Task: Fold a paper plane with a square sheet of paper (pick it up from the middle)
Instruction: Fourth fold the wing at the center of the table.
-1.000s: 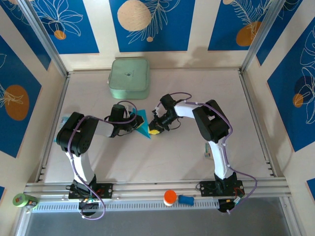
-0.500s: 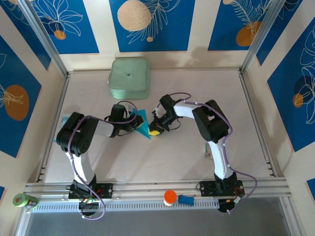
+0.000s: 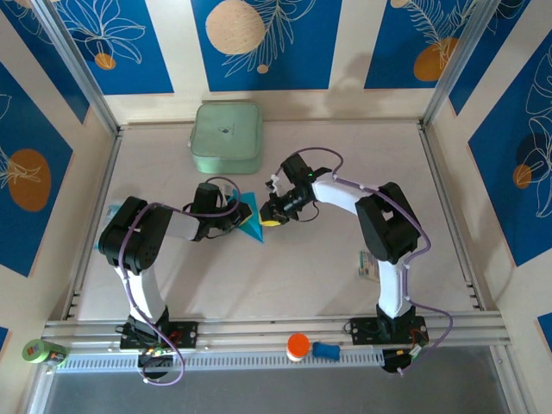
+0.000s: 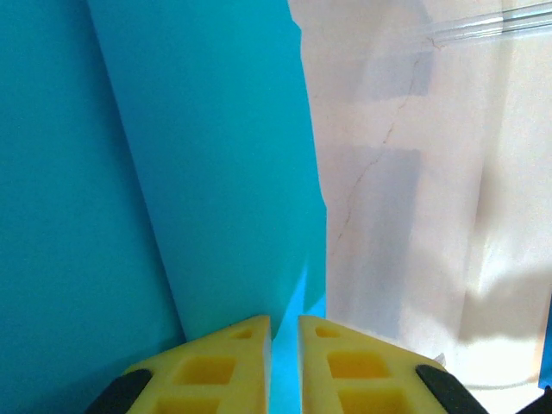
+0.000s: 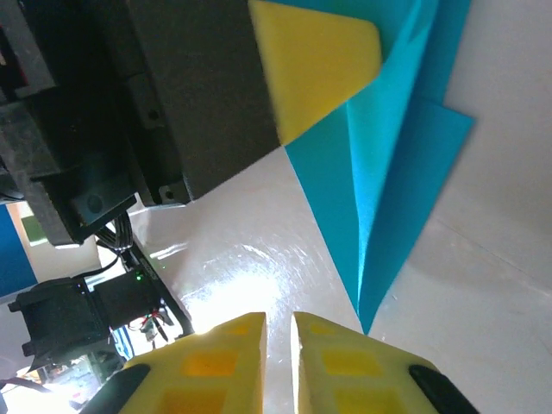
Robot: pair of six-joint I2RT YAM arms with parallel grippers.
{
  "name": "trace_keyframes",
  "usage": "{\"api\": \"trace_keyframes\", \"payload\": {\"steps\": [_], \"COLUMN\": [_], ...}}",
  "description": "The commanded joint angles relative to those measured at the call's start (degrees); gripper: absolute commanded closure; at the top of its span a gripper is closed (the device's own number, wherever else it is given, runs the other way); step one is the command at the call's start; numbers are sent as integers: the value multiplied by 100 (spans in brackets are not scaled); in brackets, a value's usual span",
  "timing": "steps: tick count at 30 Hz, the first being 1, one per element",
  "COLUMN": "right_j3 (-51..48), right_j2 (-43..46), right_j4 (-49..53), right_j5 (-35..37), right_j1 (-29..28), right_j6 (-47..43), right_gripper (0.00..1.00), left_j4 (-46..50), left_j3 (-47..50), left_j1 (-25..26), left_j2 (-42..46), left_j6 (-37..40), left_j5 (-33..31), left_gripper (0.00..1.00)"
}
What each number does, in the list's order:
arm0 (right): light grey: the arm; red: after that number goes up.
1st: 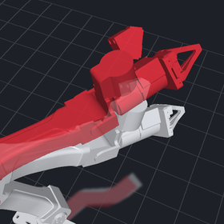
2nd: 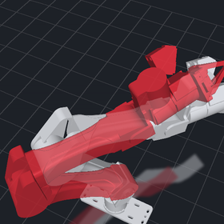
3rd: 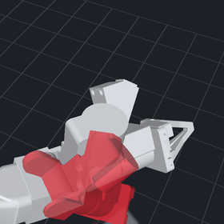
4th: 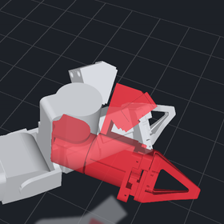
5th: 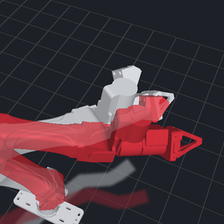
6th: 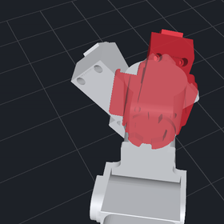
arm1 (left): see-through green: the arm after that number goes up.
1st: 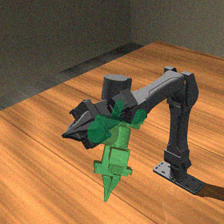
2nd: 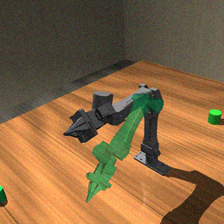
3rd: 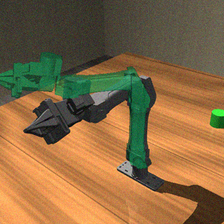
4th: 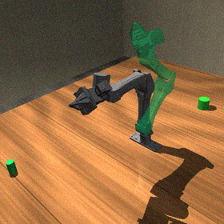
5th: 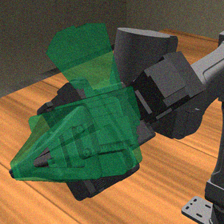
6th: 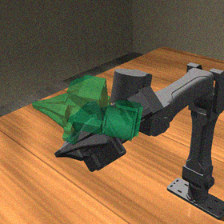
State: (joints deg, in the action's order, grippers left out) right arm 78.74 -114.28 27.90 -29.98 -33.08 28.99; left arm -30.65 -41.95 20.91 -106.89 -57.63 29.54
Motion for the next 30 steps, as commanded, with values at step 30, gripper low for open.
{"api": "trace_keyframes", "payload": {"steps": [30], "right_j3": [213], "right_j2": [-917], "right_j4": [163], "right_j5": [104], "right_j1": [-287], "right_j6": [52], "right_gripper": [93], "left_j4": [535], "left_j3": [38], "left_j1": [-25], "left_j2": [11], "left_j6": [-45], "left_j5": [-146], "left_gripper": [84]}}
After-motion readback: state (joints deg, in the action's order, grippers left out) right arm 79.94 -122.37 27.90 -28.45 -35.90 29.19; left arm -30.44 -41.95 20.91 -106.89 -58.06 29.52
